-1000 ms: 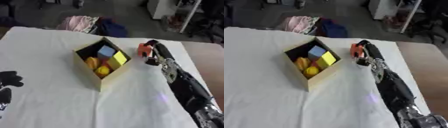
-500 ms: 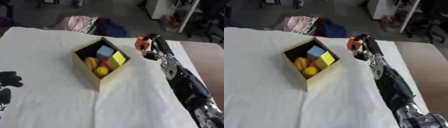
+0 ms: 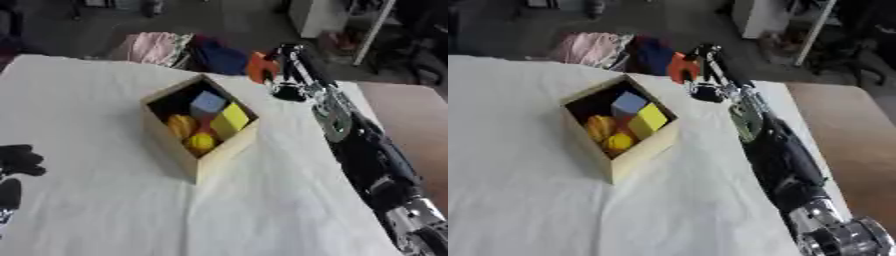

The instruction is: Pick up objects on the table and place them in the box.

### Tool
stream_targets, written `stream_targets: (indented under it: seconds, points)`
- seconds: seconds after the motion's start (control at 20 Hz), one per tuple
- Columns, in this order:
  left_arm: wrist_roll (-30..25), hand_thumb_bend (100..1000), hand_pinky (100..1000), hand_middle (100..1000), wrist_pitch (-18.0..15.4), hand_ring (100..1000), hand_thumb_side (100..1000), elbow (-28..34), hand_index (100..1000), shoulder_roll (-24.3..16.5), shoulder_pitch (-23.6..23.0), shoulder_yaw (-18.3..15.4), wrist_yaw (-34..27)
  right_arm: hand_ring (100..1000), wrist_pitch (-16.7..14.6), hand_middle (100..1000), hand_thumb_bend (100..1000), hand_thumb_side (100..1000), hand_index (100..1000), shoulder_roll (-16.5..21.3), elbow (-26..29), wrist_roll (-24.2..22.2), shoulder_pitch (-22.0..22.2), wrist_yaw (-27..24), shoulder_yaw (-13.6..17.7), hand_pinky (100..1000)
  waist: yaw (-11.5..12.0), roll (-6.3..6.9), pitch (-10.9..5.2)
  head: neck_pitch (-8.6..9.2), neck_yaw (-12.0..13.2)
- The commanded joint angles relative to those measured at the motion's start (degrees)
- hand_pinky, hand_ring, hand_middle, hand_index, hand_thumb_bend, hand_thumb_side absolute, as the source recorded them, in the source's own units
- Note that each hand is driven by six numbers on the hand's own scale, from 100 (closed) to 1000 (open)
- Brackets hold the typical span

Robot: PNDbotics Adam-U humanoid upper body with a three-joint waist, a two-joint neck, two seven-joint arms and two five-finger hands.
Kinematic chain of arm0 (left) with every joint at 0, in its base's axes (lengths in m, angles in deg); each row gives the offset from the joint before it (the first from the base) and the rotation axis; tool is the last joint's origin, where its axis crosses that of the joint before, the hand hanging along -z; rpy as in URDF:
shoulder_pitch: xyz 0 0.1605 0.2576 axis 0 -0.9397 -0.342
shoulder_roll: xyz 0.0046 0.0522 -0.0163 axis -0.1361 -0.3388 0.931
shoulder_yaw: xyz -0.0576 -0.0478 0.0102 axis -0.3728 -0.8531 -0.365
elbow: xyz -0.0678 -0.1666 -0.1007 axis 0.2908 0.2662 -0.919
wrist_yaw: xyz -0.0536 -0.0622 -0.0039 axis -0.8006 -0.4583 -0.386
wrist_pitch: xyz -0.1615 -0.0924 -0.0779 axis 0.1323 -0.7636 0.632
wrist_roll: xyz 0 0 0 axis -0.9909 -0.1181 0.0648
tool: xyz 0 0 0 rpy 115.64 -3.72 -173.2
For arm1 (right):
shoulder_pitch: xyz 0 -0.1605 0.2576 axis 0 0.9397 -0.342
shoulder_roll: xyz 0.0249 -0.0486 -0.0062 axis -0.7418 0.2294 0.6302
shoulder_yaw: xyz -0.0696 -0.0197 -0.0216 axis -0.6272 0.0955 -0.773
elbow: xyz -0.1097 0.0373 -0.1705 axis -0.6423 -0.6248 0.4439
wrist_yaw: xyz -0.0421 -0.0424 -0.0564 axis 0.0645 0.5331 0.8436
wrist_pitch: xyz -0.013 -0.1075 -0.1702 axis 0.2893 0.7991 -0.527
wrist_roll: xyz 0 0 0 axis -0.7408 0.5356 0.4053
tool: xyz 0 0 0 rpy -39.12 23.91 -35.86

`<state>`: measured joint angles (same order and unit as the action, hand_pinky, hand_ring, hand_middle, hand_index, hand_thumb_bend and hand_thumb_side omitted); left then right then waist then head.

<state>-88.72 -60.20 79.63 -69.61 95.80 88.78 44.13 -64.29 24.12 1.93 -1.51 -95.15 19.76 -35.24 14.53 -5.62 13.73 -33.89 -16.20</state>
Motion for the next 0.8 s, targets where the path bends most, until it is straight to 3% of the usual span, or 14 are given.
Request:
stream_targets:
  seconds: [0.05, 0.3, 0.4, 0.55, 0.6, 0.65, 0.8]
  points:
    - [-0.2, 100, 831, 681, 0.0, 689, 533, 1.1, 832, -1.0, 0.3, -0.3, -0.5, 319, -2.7, 256, 100, 100, 333, 0.0, 3.7, -5.3, -1.5, -3.1, -3.0, 113, 0.0, 0.42, -1.83, -0.06, -0.4]
    - [-0.3, 100, 831, 682, 0.0, 689, 534, 1.1, 832, -0.9, 0.3, -0.2, -0.5, 387, -7.8, 320, 100, 100, 400, -1.5, 7.2, -13.3, -1.5, -5.3, -7.2, 201, 0.1, 0.45, -1.88, -0.11, -0.9]
    - [-0.3, 100, 831, 682, 0.1, 689, 536, 1.1, 832, -0.9, 0.3, -0.2, -0.5, 500, -9.7, 485, 100, 122, 584, -1.9, 8.1, -16.6, -1.3, -6.0, -8.5, 371, 0.1, 0.41, -1.89, -0.12, -1.0]
    - [-0.5, 100, 832, 683, 0.2, 690, 537, 1.1, 832, -0.9, 0.1, -0.2, -0.5, 600, -12.1, 702, 100, 128, 804, -1.8, 9.5, -21.5, -1.1, -7.0, -9.6, 507, -0.1, 0.40, -2.04, -0.25, -0.9]
    - [-0.6, 100, 832, 683, 0.3, 690, 538, 1.1, 832, -0.9, 0.1, -0.2, -0.5, 600, -12.6, 704, 100, 170, 804, -1.7, 9.9, -22.8, -1.0, -7.3, -9.8, 507, -0.2, 0.41, -2.09, -0.29, -0.9]
    - [-0.6, 100, 833, 683, 0.3, 690, 538, 1.1, 832, -0.8, 0.0, -0.2, -0.4, 680, -13.0, 844, 100, 398, 910, -1.6, 10.3, -24.3, -0.9, -7.5, -10.0, 588, -0.3, 0.44, -2.17, -0.34, -0.7]
    - [-0.7, 100, 833, 684, 0.4, 691, 537, 1.1, 832, -0.8, -0.3, -0.2, -0.4, 737, -14.5, 957, 100, 519, 977, -1.0, 12.4, -27.9, -0.9, -8.3, -10.4, 644, -0.8, 0.59, -2.42, -0.54, -0.3]
